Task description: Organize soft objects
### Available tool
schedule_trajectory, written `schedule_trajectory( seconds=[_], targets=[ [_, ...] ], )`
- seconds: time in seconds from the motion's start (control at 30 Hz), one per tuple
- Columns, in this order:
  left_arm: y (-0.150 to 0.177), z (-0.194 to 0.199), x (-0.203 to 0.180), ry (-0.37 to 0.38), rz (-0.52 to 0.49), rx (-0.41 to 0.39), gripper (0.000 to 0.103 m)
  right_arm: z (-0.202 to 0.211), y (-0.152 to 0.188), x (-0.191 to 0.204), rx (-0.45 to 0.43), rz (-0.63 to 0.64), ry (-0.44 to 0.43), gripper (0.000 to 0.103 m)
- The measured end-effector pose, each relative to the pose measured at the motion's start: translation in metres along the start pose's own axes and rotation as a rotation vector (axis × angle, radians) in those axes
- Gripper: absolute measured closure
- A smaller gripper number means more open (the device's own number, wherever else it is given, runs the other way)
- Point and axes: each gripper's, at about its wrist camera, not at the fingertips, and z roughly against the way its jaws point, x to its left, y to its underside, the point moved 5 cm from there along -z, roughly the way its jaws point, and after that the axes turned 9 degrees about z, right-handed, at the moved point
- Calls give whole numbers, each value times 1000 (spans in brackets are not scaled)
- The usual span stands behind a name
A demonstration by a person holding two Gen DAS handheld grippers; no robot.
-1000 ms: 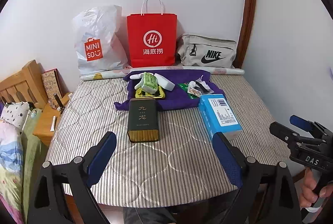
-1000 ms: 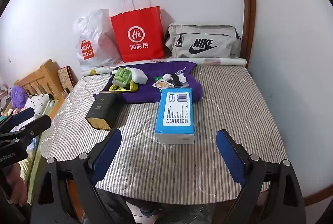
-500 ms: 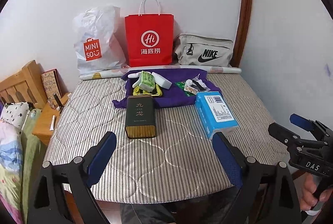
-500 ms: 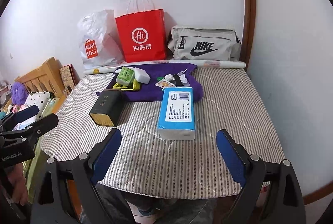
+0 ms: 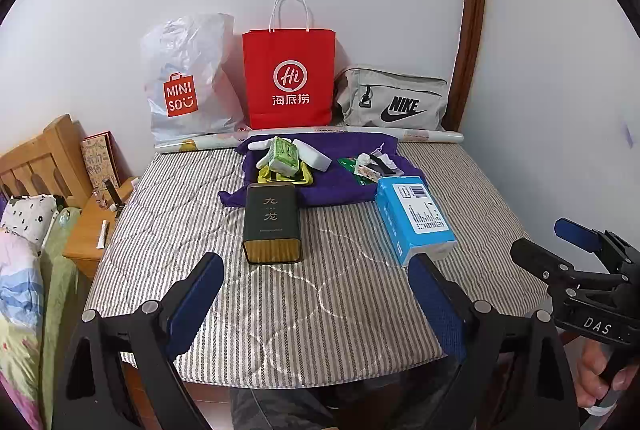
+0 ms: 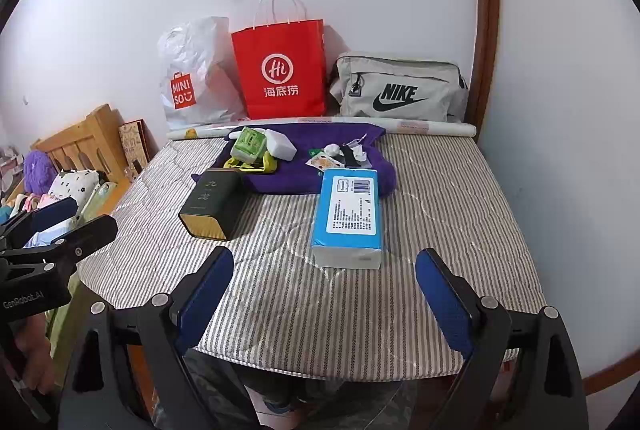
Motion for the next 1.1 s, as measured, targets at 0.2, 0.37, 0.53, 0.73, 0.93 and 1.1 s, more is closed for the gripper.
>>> schedule_trajectory(
  seconds=[0.2, 0.37, 0.53, 0.73, 0.93, 1.1],
  targets=[
    [0, 2, 0, -3, 1, -2, 10, 2, -1, 2, -5, 4, -1, 11],
    [0, 2, 0, -1, 0, -1, 10, 2, -1, 1, -8, -4, -4, 11],
    [1, 3, 0, -3, 2, -1, 10, 4, 0, 0, -10, -4, -5, 11],
    [1, 2, 0, -1, 1, -1, 10, 4, 0, 1, -9, -3, -4, 11],
    [1, 3, 0, -1, 3, -3, 10, 5, 0, 1, -11, -1, -4, 11],
    [1, 4, 0, -1, 4, -4, 10, 6, 0, 1, -13, 6, -3, 11]
  ],
)
